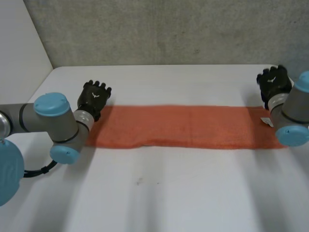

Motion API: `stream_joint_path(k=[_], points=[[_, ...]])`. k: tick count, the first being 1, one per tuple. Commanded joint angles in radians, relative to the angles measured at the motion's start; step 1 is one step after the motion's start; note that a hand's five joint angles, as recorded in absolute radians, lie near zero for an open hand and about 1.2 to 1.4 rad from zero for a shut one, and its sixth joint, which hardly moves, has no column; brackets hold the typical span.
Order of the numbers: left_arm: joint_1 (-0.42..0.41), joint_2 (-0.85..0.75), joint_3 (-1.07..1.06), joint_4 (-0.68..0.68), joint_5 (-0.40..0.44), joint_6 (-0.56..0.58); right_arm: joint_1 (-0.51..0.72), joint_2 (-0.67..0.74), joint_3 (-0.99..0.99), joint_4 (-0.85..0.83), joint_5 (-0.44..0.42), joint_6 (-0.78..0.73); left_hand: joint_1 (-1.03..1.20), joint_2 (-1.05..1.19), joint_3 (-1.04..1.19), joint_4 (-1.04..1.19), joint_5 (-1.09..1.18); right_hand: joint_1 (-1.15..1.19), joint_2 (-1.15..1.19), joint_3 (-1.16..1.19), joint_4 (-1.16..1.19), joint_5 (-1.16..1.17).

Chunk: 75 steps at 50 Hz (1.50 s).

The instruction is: Fold the laundry

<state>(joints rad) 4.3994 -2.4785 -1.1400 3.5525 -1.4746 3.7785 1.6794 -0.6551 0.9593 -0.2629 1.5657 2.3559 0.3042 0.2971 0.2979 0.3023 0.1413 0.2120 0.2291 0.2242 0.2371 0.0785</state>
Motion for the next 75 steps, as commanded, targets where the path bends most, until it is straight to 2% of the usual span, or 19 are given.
stream_joint_path(k=[1, 2, 4, 5, 7, 9, 12, 15, 20, 21, 23, 27, 33, 42, 46, 59, 64, 66, 75], points=[[-0.018, 0.202, -0.167, 0.065, -0.009, 0.023, -0.003, -0.259, 0.128, -0.004, 0.001, 0.257, -0.13, -0.123, -0.123, -0.128, -0.141, -0.037, -0.055, -0.05, -0.063, -0.079], [-0.018, 0.202, -0.167, 0.065, -0.009, 0.023, -0.003, -0.259, 0.128, -0.004, 0.001, 0.258, -0.13, -0.123, -0.123, -0.128, -0.141, -0.037, -0.055, -0.05, -0.063, -0.079], [-0.018, 0.31, -0.245, 0.062, -0.012, 0.007, -0.003, -0.374, 0.209, 0.01, -0.028, 0.337, -0.13, -0.123, -0.123, -0.128, -0.141, -0.037, -0.055, -0.05, -0.063, -0.079], [-0.018, 0.311, -0.245, 0.062, -0.012, 0.007, -0.003, -0.374, 0.21, 0.01, -0.029, 0.338, -0.13, -0.123, -0.123, -0.128, -0.141, -0.037, -0.055, -0.05, -0.063, -0.079], [-0.017, 0.359, -0.294, 0.06, -0.012, 0.0, -0.007, -0.428, 0.263, 0.031, -0.062, 0.355, -0.13, -0.123, -0.123, -0.128, -0.141, -0.037, -0.055, -0.05, -0.063, -0.079], [-0.008, 0.458, -0.395, 0.06, -0.009, -0.031, -0.035, -0.509, 0.366, 0.089, -0.136, 0.356, -0.13, -0.123, -0.123, -0.128, -0.141, -0.037, -0.055, -0.05, -0.063, -0.079], [-0.006, 0.519, -0.49, 0.057, -0.007, -0.083, -0.087, -0.554, 0.452, 0.157, -0.185, 0.355, -0.13, -0.123, -0.123, -0.128, -0.141, -0.037, -0.055, -0.05, -0.063, -0.079], [-0.008, 0.549, -0.534, 0.057, -0.006, -0.114, -0.112, -0.571, 0.492, 0.189, -0.205, 0.355, -0.13, -0.123, -0.123, -0.128, -0.141, -0.037, -0.055, -0.05, -0.063, -0.079], [-0.008, 0.616, -0.645, 0.055, -0.003, -0.264, -0.199, -0.589, 0.619, 0.246, -0.254, 0.341, -0.13, -0.123, -0.123, -0.128, -0.141, 0.022, 0.005, 0.01, -0.003, -0.019], [-0.008, 0.616, -0.646, 0.055, -0.003, -0.264, -0.199, -0.589, 0.619, 0.246, -0.254, 0.341, -0.13, -0.123, -0.123, -0.128, -0.141, 0.023, 0.006, 0.011, -0.002, -0.018], [-0.006, 0.619, -0.659, 0.055, -0.001, -0.295, -0.243, -0.577, 0.66, 0.228, -0.279, 0.315, -0.13, -0.123, -0.123, -0.128, -0.141, 0.175, 0.157, 0.162, 0.149, 0.133], [0.0, 0.618, -0.672, 0.057, 0.0, -0.332, -0.271, -0.519, 0.683, 0.194, -0.302, 0.275, -0.129, -0.122, -0.123, -0.127, -0.141, 0.281, 0.264, 0.269, 0.256, 0.24], [0.005, 0.613, -0.673, 0.057, -0.003, -0.333, -0.282, -0.45, 0.685, 0.157, -0.308, 0.188, -0.126, -0.119, -0.12, -0.124, -0.138, 0.357, 0.34, 0.345, 0.332, 0.316], [0.003, 0.613, -0.687, 0.06, -0.003, -0.335, -0.287, -0.394, 0.677, 0.12, -0.309, 0.178, -0.126, -0.119, -0.12, -0.124, -0.138, 0.51, 0.493, 0.498, 0.485, 0.469], [0.002, 0.613, -0.693, 0.066, -0.001, -0.335, -0.288, -0.364, 0.665, 0.11, -0.325, 0.177, -0.126, -0.119, -0.12, -0.124, -0.138, 0.648, 0.631, 0.636, 0.623, 0.607], [0.005, 0.613, -0.693, 0.068, -0.001, -0.335, -0.288, -0.342, 0.648, 0.088, -0.335, 0.174, -0.123, -0.116, -0.117, -0.121, -0.135, 0.771, 0.754, 0.759, 0.746, 0.73], [0.005, 0.613, -0.695, 0.068, -0.001, -0.335, -0.287, -0.342, 0.647, 0.076, -0.337, 0.174, -0.123, -0.116, -0.117, -0.121, -0.135, 0.945, 0.927, 0.932, 0.92, 0.903], [0.003, 0.613, -0.695, 0.068, -0.003, -0.335, -0.287, -0.342, 0.641, 0.068, -0.334, 0.175, -0.123, -0.116, -0.117, -0.121, -0.135, 1.183, 1.166, 1.171, 1.158, 1.142], [0.003, 0.613, -0.702, 0.068, -0.003, -0.336, -0.313, -0.35, 0.627, 0.028, -0.312, 0.177, -0.123, -0.116, -0.117, -0.121, -0.135, 1.184, 1.167, 1.172, 1.159, 1.143]])
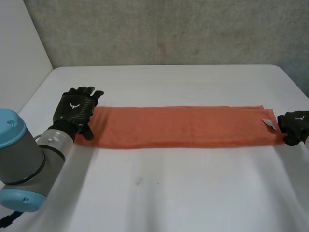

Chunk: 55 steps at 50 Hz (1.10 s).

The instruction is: Fold the laundry

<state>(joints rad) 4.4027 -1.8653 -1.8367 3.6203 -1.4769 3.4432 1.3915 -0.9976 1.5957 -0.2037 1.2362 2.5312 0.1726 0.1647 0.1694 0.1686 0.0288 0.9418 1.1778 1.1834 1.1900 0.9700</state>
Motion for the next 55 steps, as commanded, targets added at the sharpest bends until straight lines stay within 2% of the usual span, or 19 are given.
stream_joint_path(k=[1, 10, 16, 19, 21, 22, 24, 25, 27, 28, 30, 31, 36, 44, 51, 52, 53, 54, 55], points=[[0.0, 0.0, -0.006, 0.0, 0.0, 0.001, -0.041, -0.009, -0.014, -0.043, 0.032, 0.001, 0.009, 0.016, 0.012, 0.013, -0.022, 0.454, 0.218, 0.213, 0.206, 0.252], [0.009, 0.0, -0.004, 0.0, 0.0, -0.001, -0.164, -0.015, -0.135, -0.039, 0.233, -0.026, 0.009, 0.016, 0.012, 0.013, -0.022, 0.454, 0.218, 0.213, 0.206, 0.252], [0.017, 0.0, -0.001, 0.001, 0.0, -0.001, -0.157, -0.023, -0.155, -0.039, 0.224, -0.043, 0.009, 0.016, 0.012, 0.013, -0.022, 0.454, 0.218, 0.213, 0.206, 0.252], [0.018, 0.0, -0.001, 0.001, 0.0, 0.001, -0.069, -0.061, -0.16, -0.039, 0.209, -0.023, 0.009, 0.016, 0.012, 0.013, -0.022, 0.454, 0.218, 0.213, 0.206, 0.252], [0.021, 0.0, -0.001, 0.0, -0.002, -0.001, 0.085, -0.101, -0.166, -0.046, 0.195, 0.007, 0.009, 0.016, 0.012, 0.013, -0.022, 0.454, 0.218, 0.213, 0.206, 0.252], [0.021, 0.0, -0.001, 0.0, -0.002, -0.001, 0.086, -0.101, -0.166, -0.046, 0.195, 0.008, 0.009, 0.016, 0.012, 0.013, -0.022, 0.454, 0.218, 0.213, 0.206, 0.252], [0.023, 0.0, -0.003, 0.0, -0.003, -0.001, 0.229, -0.107, -0.184, -0.054, 0.18, 0.03, 0.009, 0.016, 0.012, 0.013, -0.022, 0.454, 0.218, 0.213, 0.206, 0.252], [0.023, 0.0, -0.003, 0.0, -0.003, -0.001, 0.23, -0.107, -0.184, -0.054, 0.18, 0.031, 0.009, 0.016, 0.012, 0.013, -0.022, 0.454, 0.218, 0.213, 0.206, 0.252], [0.027, 0.0, -0.003, 0.0, -0.005, -0.001, 0.39, -0.099, -0.212, -0.071, 0.143, 0.05, 0.009, 0.016, 0.012, 0.013, -0.022, 0.454, 0.218, 0.213, 0.206, 0.252], [0.027, 0.0, -0.003, 0.0, -0.005, -0.001, 0.391, -0.099, -0.212, -0.071, 0.143, 0.05, 0.009, 0.016, 0.012, 0.013, -0.022, 0.454, 0.218, 0.213, 0.206, 0.252], [0.027, 0.002, -0.003, 0.0, -0.005, -0.001, 0.542, -0.058, -0.235, -0.103, 0.079, 0.064, 0.009, 0.016, 0.012, 0.013, -0.022, 0.454, 0.218, 0.213, 0.206, 0.252], [0.027, 0.002, -0.003, 0.0, -0.005, -0.001, 0.543, -0.058, -0.235, -0.103, 0.078, 0.064, 0.009, 0.016, 0.012, 0.013, -0.022, 0.454, 0.218, 0.213, 0.206, 0.252], [0.029, 0.002, -0.003, 0.0, -0.005, -0.001, 0.791, 0.063, -0.276, -0.175, -0.023, 0.066, 0.009, 0.016, 0.012, 0.013, -0.022, 0.454, 0.218, 0.213, 0.206, 0.252], [0.03, 0.002, 0.002, 0.001, -0.005, -0.004, 0.94, 0.233, -0.359, -0.195, -0.024, 0.061, 0.009, 0.016, 0.012, 0.013, -0.022, 0.454, 0.218, 0.213, 0.206, 0.252], [0.024, -0.006, 0.014, 0.003, -0.003, -0.006, 0.945, 0.249, -0.372, -0.191, -0.02, 0.063, 0.006, 0.014, 0.009, 0.01, -0.025, 0.454, 0.218, 0.213, 0.206, 0.252], [0.02, -0.008, 0.022, 0.006, -0.002, -0.006, 0.943, 0.231, -0.37, -0.188, -0.011, 0.066, 0.006, 0.014, 0.009, 0.01, -0.025, -0.053, -0.289, -0.295, -0.301, -0.256], [0.02, -0.008, 0.022, 0.006, -0.002, -0.006, 0.943, 0.231, -0.37, -0.188, -0.011, 0.066, 0.006, 0.014, 0.009, 0.01, -0.025, -0.058, -0.294, -0.3, -0.306, -0.261], [0.012, -0.009, 0.033, 0.014, -0.002, -0.006, 0.939, 0.193, -0.359, -0.188, 0.012, 0.073, 0.006, 0.014, 0.009, 0.01, -0.025, -0.724, -0.96, -0.965, -0.972, -0.927], [0.004, -0.015, 0.046, 0.021, 0.0, -0.01, 0.922, 0.15, -0.349, -0.188, 0.049, 0.087, 0.006, 0.014, 0.009, 0.01, -0.025, -0.767, -1.003, -1.009, -1.015, -0.97]])
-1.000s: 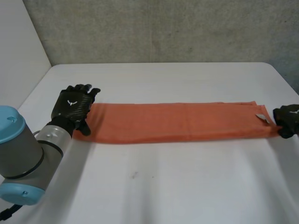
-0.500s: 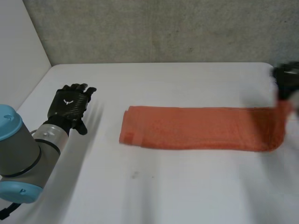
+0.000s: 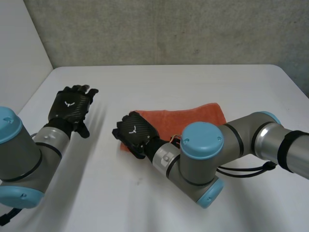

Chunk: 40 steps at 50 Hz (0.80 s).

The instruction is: Fold the laundry

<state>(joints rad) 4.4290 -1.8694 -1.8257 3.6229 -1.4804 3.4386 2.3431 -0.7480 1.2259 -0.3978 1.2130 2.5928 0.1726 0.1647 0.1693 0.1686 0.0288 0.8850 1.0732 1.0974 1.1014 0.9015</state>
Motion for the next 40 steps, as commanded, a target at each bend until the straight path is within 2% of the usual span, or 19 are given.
stream_joint_path(k=[1, 3, 5, 9, 11, 17, 24, 26, 28, 29, 31, 32, 33, 34, 37, 40], points=[[-0.022, -0.011, 0.036, 0.019, 0.003, -0.006, -0.03, -0.1, 0.021, 0.007, 0.073, 0.026, 0.006, 0.014, 0.009, 0.01, -0.025, -0.71, -0.899, -0.923, -0.927, -0.901], [-0.065, -0.025, 0.065, 0.034, 0.005, -0.018, -0.112, -0.189, 0.068, 0.019, 0.144, 0.09, 0.006, 0.014, 0.009, 0.01, -0.025, -0.71, -0.899, -0.923, -0.927, -0.901], [-0.095, -0.034, 0.083, 0.042, 0.005, -0.028, -0.155, -0.235, 0.105, 0.034, 0.164, 0.136, 0.006, 0.014, 0.009, 0.01, -0.025, -0.71, -0.899, -0.923, -0.927, -0.901], [-0.154, -0.063, 0.128, 0.051, 0.005, -0.056, -0.231, -0.309, 0.187, 0.073, 0.168, 0.239, 0.006, 0.014, 0.009, 0.01, -0.025, -0.71, -0.899, -0.923, -0.927, -0.901], [-0.212, -0.102, 0.181, 0.053, 0.005, -0.088, -0.324, -0.349, 0.28, 0.114, 0.168, 0.302, 0.009, 0.017, 0.012, 0.013, -0.022, -0.71, -0.899, -0.923, -0.927, -0.901], [-0.296, -0.233, 0.296, 0.04, 0.002, -0.118, -0.471, -0.358, 0.452, 0.131, 0.152, 0.317, 0.012, 0.019, 0.015, 0.016, -0.019, -0.71, -0.899, -0.923, -0.927, -0.901], [-0.304, -0.335, 0.354, 0.04, -0.001, -0.116, -0.524, -0.358, 0.491, 0.129, 0.143, 0.277, 0.023, 0.031, 0.027, 0.027, -0.007, -0.562, -0.75, -0.775, -0.779, -0.753], [-0.304, -0.356, 0.365, 0.039, -0.003, -0.116, -0.527, -0.358, 0.498, 0.128, 0.143, 0.262, 0.023, 0.031, 0.027, 0.027, -0.007, -0.495, -0.683, -0.707, -0.711, -0.686], [-0.303, -0.382, 0.373, 0.039, -0.004, -0.114, -0.547, -0.356, 0.517, 0.114, 0.142, 0.25, 0.026, 0.034, 0.03, 0.03, -0.004, -0.322, -0.511, -0.535, -0.539, -0.513], [-0.303, -0.382, 0.373, 0.039, -0.004, -0.114, -0.547, -0.356, 0.517, 0.114, 0.142, 0.25, 0.026, 0.034, 0.03, 0.03, -0.004, -0.322, -0.51, -0.534, -0.538, -0.512], [-0.301, -0.392, 0.367, 0.037, -0.004, -0.113, -0.568, -0.352, 0.529, 0.084, 0.119, 0.248, 0.026, 0.034, 0.03, 0.03, -0.004, -0.038, -0.226, -0.251, -0.255, -0.229], [-0.301, -0.392, 0.367, 0.037, -0.004, -0.113, -0.568, -0.352, 0.529, 0.083, 0.119, 0.248, 0.026, 0.034, 0.03, 0.03, -0.004, -0.037, -0.225, -0.249, -0.253, -0.228], [-0.3, -0.392, 0.361, 0.037, -0.004, -0.113, -0.577, -0.347, 0.53, 0.074, 0.106, 0.248, 0.026, 0.034, 0.03, 0.03, -0.004, 0.114, -0.074, -0.098, -0.102, -0.077], [-0.3, -0.392, 0.361, 0.037, -0.004, -0.113, -0.577, -0.347, 0.53, 0.074, 0.106, 0.248, 0.026, 0.034, 0.03, 0.03, -0.004, 0.116, -0.072, -0.096, -0.1, -0.075], [-0.295, -0.376, 0.339, 0.007, -0.006, -0.111, -0.584, -0.349, 0.518, 0.065, 0.097, 0.247, 0.026, 0.034, 0.03, 0.03, -0.004, 0.51, 0.322, 0.298, 0.294, 0.319], [-0.29, -0.337, 0.312, -0.029, -0.015, -0.111, -0.578, -0.355, 0.486, 0.068, 0.1, 0.247, 0.026, 0.034, 0.03, 0.03, -0.004, 0.511, 0.323, 0.299, 0.295, 0.32]])
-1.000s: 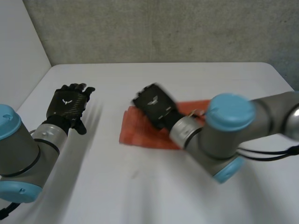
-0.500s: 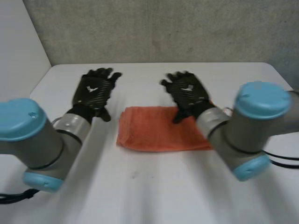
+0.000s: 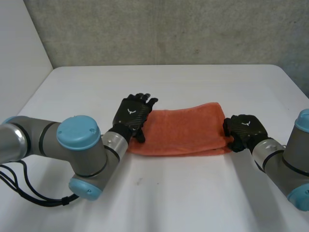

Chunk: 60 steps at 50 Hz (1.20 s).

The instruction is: Fold the laundry

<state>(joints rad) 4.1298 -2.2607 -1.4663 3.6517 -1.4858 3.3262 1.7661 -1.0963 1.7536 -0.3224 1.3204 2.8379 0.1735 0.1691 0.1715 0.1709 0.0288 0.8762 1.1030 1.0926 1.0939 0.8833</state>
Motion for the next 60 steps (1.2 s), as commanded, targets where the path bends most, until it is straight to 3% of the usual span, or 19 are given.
stream_joint_path(k=[1, 6, 15, 24, 28, 29, 30, 31, 32, 36, 38, 44, 49, 60], points=[[0.009, 0.055, -0.048, -0.058, -0.01, 0.001, 0.0, -0.007, -0.042, -0.007, -0.007, 0.002, 0.025, 0.03, 0.027, 0.028, -0.004, 0.52, 0.293, 0.304, 0.302, 0.338], [0.038, 0.133, -0.118, -0.076, -0.05, 0.003, 0.023, 0.001, -0.166, 0.011, 0.005, 0.006, 0.019, 0.024, 0.021, 0.022, -0.01, 0.52, 0.293, 0.304, 0.302, 0.338], [0.205, 0.314, -0.287, -0.081, -0.117, 0.003, 0.448, 0.189, -0.638, 0.196, 0.011, -0.011, 0.011, 0.015, 0.013, 0.013, -0.019, 0.52, 0.293, 0.304, 0.302, 0.338], [0.291, 0.375, -0.342, -0.081, -0.117, -0.008, 0.631, 0.436, -0.753, 0.212, -0.03, -0.066, 0.011, 0.015, 0.013, 0.013, -0.019, 0.52, 0.293, 0.304, 0.302, 0.338], [0.291, 0.377, -0.339, -0.082, -0.114, -0.008, 0.635, 0.435, -0.764, 0.209, 0.016, -0.074, 0.011, 0.015, 0.013, 0.013, -0.019, 0.52, 0.293, 0.304, 0.302, 0.338], [0.285, 0.377, -0.335, -0.081, -0.111, -0.008, 0.635, 0.412, -0.764, 0.204, 0.055, -0.069, 0.011, 0.015, 0.013, 0.013, -0.019, 0.265, 0.039, 0.049, 0.048, 0.084], [0.279, 0.375, -0.327, -0.081, -0.108, -0.007, 0.63, 0.368, -0.761, 0.206, 0.101, -0.058, 0.008, 0.012, 0.01, 0.01, -0.022, -0.414, -0.641, -0.631, -0.632, -0.596], [0.279, 0.375, -0.327, -0.081, -0.108, -0.007, 0.63, 0.368, -0.761, 0.206, 0.102, -0.058, 0.008, 0.012, 0.01, 0.01, -0.022, -0.421, -0.648, -0.638, -0.639, -0.603], [0.273, 0.375, -0.319, -0.081, -0.105, -0.007, 0.621, 0.33, -0.751, 0.206, 0.14, -0.045, 0.008, 0.012, 0.01, 0.01, -0.022, -0.702, -0.928, -0.918, -0.919, -0.883], [0.236, 0.375, -0.279, -0.078, -0.099, -0.008, 0.581, 0.248, -0.711, 0.203, 0.174, 0.017, 0.011, 0.015, 0.013, 0.013, -0.019, -0.702, -0.928, -0.918, -0.919, -0.883], [0.173, 0.365, -0.217, -0.078, -0.088, -0.014, 0.535, 0.172, -0.66, 0.201, 0.172, 0.115, 0.011, 0.015, 0.013, 0.013, -0.019, -0.702, -0.928, -0.918, -0.919, -0.883], [0.101, 0.317, -0.131, -0.078, -0.083, -0.062, 0.48, 0.136, -0.626, 0.21, 0.157, 0.213, 0.016, 0.021, 0.018, 0.019, -0.013, -0.702, -0.928, -0.918, -0.919, -0.883], [0.03, 0.175, -0.008, -0.168, -0.087, -0.138, 0.435, 0.225, -0.646, 0.246, 0.105, 0.229, 0.022, 0.027, 0.024, 0.025, -0.007, -0.702, -0.928, -0.918, -0.919, -0.883], [0.032, 0.01, 0.066, -0.28, -0.097, -0.155, 0.401, 0.446, -0.812, 0.385, 0.091, 0.224, 0.016, 0.021, 0.018, 0.019, -0.013, -0.702, -0.928, -0.918, -0.919, -0.883]])
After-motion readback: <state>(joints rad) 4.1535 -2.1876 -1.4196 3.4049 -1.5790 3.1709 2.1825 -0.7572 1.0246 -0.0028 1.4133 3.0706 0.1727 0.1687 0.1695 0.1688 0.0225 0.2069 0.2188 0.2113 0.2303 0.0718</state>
